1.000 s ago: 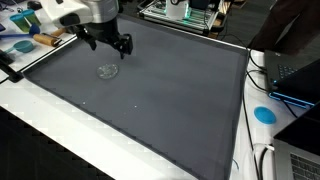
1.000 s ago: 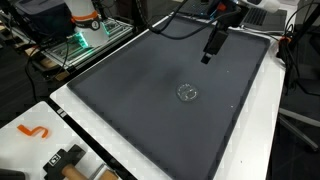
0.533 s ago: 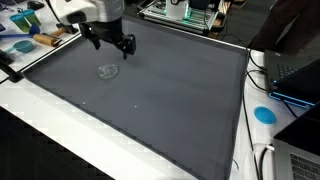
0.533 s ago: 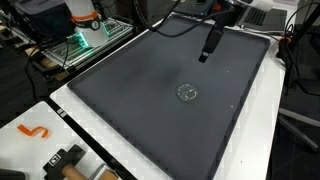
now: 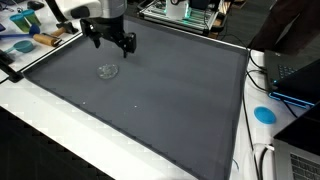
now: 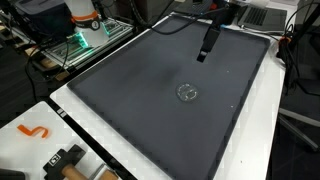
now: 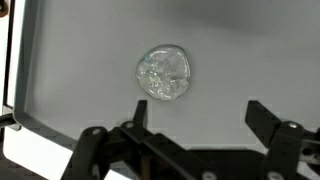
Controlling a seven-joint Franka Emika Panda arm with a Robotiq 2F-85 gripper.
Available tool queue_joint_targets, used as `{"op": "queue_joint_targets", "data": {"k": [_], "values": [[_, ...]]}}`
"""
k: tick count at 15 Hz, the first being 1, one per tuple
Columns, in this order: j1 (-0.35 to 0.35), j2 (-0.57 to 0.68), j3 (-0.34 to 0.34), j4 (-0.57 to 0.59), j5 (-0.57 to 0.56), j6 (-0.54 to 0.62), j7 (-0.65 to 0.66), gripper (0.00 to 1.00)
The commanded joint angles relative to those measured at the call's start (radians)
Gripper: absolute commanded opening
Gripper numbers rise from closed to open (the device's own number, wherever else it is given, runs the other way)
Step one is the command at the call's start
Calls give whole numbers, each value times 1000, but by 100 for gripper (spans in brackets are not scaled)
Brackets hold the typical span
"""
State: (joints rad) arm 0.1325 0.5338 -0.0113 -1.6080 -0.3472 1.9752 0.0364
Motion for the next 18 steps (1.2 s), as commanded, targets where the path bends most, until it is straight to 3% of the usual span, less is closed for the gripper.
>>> {"op": "queue_joint_targets", "data": {"k": [1, 9, 18], "values": [[4, -47, -9, -71, -30, 29, 21, 100], [-21, -86, 0, -112, -18, 55, -20, 100], [-108, -149, 7, -178, 41, 198, -157, 100]]}}
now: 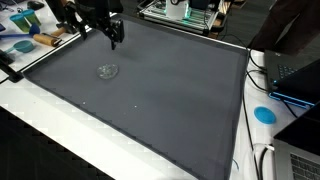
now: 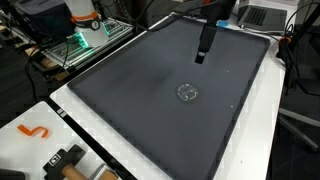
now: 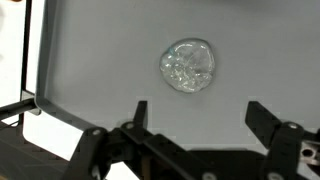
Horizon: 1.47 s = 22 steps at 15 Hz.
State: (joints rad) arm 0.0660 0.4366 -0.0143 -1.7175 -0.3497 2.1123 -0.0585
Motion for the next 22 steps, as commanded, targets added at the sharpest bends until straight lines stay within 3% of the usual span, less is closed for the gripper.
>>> {"op": "queue_joint_targets", "data": {"k": [1, 11, 16, 22], "values": [[-53, -57, 11, -72, 62, 72, -74, 100], [-176, -67, 37, -49, 398, 19, -290, 100], [-191, -61, 31, -39, 454, 10, -305, 100], [-173, -48, 21, -24, 419, 30, -280, 100]]}}
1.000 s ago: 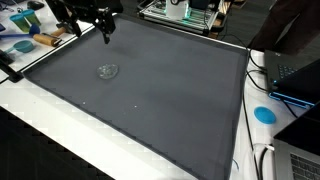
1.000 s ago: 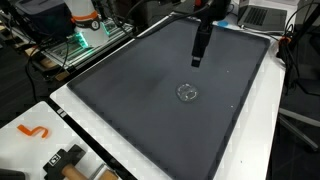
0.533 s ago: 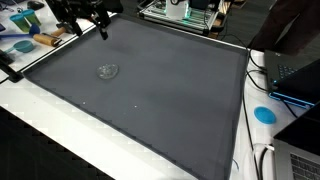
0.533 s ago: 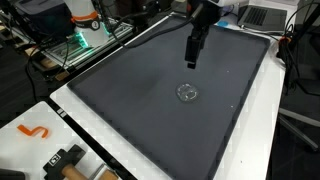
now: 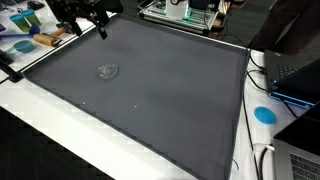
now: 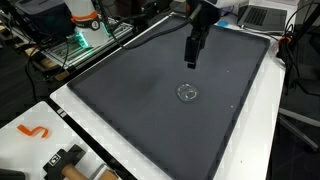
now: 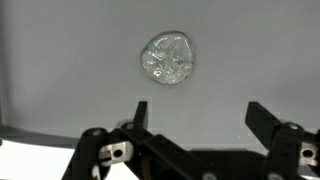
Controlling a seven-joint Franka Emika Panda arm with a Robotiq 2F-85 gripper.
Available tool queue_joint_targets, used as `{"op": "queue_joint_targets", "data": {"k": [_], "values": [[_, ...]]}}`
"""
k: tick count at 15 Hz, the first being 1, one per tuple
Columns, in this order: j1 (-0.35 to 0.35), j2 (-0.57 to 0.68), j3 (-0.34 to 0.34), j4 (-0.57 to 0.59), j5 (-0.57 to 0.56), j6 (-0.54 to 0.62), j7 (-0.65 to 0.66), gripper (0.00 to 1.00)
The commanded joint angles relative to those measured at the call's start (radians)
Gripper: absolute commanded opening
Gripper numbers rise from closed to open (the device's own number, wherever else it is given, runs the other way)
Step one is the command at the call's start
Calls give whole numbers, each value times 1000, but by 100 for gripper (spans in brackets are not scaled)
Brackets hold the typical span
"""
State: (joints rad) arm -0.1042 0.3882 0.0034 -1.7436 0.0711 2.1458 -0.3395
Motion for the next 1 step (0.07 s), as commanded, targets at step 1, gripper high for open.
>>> {"op": "queue_joint_targets", "data": {"k": [1], "values": [[-3, 0, 3, 2, -2, -3, 1, 100]]}}
